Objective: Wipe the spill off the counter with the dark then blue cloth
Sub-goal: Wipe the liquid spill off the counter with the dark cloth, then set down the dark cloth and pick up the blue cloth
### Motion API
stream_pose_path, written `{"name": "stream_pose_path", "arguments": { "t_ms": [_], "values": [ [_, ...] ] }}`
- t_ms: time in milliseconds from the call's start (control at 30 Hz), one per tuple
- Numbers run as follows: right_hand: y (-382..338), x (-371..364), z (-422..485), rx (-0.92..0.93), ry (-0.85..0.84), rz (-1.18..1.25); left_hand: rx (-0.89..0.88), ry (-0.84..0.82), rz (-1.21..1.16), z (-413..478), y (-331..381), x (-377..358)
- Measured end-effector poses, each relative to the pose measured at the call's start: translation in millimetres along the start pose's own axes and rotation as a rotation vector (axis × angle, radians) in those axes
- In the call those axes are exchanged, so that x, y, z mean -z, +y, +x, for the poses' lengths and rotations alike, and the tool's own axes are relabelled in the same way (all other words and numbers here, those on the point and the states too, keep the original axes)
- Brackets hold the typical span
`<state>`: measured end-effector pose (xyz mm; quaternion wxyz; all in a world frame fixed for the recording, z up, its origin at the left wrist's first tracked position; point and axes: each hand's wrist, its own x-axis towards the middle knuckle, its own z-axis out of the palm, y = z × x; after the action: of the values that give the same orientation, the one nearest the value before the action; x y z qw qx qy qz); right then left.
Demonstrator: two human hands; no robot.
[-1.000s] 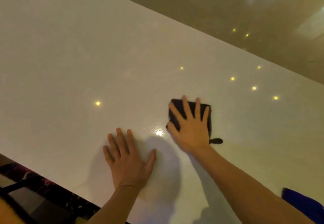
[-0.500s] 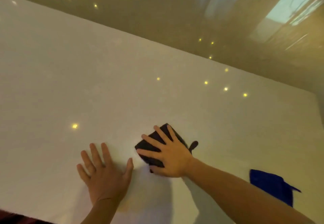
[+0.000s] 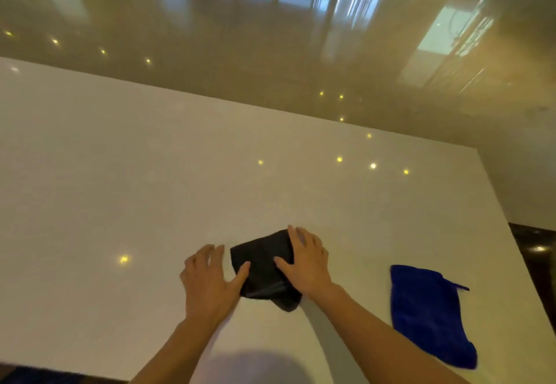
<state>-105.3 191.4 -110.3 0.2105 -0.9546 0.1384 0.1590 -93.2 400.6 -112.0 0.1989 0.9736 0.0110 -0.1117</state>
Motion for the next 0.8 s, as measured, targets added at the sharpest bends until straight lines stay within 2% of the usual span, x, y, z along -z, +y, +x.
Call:
{"name": "stream_pose_path", "arguments": {
  "t_ms": [167,233,367,467,533,667,800],
  "values": [
    [-8,14,20,-0.172,-0.119,0.342,0.092,-0.194,-0.069,31,40,-2],
    [-11,23,21,-0.171,-0.164,0.453,0.021,-0.255,-0.242,43,48,10],
    [11,54,7,-0.115,-0.119,0.809,-0.245,-0.371,-0.441,53,87,43],
    [52,95,-5,-0.101,-0.074,1.141,-0.277,-0.398,-0.699,58,131,61],
    [88,127,-13,-0.137,-0.001,1.300,-0.289,-0.389,-0.785,66,169,62],
    [164,179,-25,-0.210,0.222,1.246,-0.470,-0.449,-0.682,73,259,42],
    [228,224,-26,-0.167,0.344,1.221,-0.613,-0.325,-0.685,65,345,14]
  ]
}}
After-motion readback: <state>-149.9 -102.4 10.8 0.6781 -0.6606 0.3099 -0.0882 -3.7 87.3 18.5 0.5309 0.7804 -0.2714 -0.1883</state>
